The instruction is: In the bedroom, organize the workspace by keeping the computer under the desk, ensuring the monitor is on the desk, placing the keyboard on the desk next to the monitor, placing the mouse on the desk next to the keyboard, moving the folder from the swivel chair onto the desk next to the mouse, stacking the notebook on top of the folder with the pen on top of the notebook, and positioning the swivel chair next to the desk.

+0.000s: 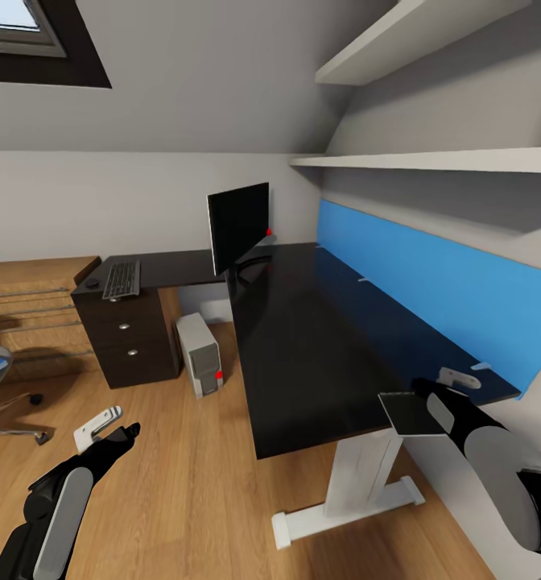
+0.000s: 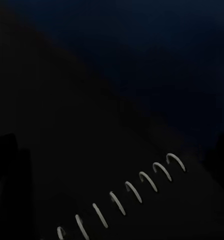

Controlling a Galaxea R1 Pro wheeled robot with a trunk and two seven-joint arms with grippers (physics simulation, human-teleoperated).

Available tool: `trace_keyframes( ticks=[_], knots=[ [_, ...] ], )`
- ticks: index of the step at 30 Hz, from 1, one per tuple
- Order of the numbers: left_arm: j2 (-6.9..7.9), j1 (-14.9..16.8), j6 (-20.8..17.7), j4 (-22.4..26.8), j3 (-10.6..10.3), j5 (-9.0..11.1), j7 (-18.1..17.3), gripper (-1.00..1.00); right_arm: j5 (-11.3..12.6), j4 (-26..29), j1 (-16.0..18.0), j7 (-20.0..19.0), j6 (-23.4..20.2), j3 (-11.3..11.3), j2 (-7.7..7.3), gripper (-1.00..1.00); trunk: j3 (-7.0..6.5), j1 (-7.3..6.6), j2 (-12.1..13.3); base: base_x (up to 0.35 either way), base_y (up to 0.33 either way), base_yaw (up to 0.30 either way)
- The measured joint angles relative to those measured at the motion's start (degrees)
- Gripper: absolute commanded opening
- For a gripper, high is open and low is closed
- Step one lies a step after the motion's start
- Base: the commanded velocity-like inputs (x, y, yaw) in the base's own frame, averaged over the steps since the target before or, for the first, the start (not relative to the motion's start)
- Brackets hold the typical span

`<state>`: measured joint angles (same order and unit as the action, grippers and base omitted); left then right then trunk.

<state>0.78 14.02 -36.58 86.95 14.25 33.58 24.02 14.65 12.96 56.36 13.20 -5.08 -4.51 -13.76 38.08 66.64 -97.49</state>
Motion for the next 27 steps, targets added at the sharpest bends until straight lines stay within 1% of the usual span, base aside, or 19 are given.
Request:
trace_keyframes(
  ticks=[3, 9, 27],
  knots=[
    [0.00, 0.0, 0.0, 0.0, 0.0, 0.0, 0.0, 1.00, 0.5, 0.1, 0.0, 0.0, -0.2, -0.3, 0.07, 1.00, -0.26, 0.00, 0.0, 0.000, 0.000, 0.000],
    [0.00, 0.0, 0.0, -0.2, 0.0, 0.0, 0.0, 1.00, 0.4, 1.3, 0.0, 0.0, -0.7, -0.5, 0.11, 1.00, -0.80, 0.00, 0.0, 0.000, 0.000, 0.000],
    [-0.04, 0.0, 0.0, -0.3, 0.0, -0.1, 0.0, 1.00, 0.4, 1.7, 0.0, 0.0, -0.8, -0.5, 0.12, 1.00, -2.42, 0.00, 0.0, 0.000, 0.000, 0.000]
  ],
)
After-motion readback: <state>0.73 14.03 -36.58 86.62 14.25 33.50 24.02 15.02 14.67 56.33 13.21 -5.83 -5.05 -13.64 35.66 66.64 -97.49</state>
